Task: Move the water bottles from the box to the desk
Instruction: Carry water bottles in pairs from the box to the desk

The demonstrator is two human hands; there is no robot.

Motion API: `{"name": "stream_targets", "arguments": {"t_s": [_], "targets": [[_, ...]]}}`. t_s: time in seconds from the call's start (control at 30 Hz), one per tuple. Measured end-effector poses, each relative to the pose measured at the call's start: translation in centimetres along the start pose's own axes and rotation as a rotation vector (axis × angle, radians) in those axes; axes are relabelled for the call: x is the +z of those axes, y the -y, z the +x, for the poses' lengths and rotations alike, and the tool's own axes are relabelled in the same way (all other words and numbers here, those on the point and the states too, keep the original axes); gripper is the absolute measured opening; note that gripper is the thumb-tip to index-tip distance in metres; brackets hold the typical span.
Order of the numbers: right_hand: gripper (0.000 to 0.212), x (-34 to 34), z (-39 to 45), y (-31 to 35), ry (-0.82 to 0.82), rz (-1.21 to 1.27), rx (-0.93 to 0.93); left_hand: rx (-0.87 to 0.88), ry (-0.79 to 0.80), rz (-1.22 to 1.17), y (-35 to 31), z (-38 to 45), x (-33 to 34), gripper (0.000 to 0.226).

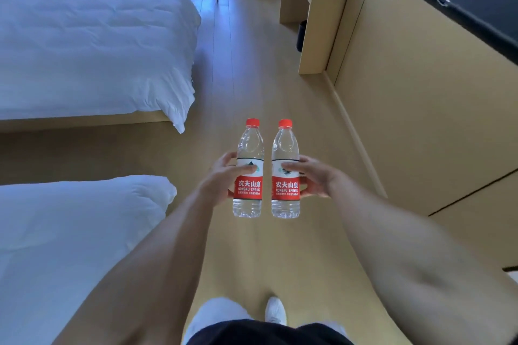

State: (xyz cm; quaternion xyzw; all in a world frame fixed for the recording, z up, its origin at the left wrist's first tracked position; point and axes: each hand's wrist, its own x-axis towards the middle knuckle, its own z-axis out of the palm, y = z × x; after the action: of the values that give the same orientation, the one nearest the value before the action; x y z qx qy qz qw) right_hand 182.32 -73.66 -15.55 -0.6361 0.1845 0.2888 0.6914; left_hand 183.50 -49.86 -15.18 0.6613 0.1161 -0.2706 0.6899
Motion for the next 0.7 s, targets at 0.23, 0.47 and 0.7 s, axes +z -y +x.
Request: {"name": "stream_targets", "arguments": {"t_s": [0.23,0.47,0.7], "targets": [[0.044,-1.3,9.6,8.5,0.019,-0.026,-0.026,0.035,-0.016,-0.022,-6.6,9.1,-2.3,0.055],[0.041,-1.8,20.9,17.4,-0.049,-0.026,-0.07,0.071,0.022,-0.017,-14.1,21.8,-6.9,0.056],[0.038,-1.6,30.8,27.2,-0.074,0.03,-0.075,0.062,0.083,-0.029,-23.5,33.9,-11.4,0.056]]}}
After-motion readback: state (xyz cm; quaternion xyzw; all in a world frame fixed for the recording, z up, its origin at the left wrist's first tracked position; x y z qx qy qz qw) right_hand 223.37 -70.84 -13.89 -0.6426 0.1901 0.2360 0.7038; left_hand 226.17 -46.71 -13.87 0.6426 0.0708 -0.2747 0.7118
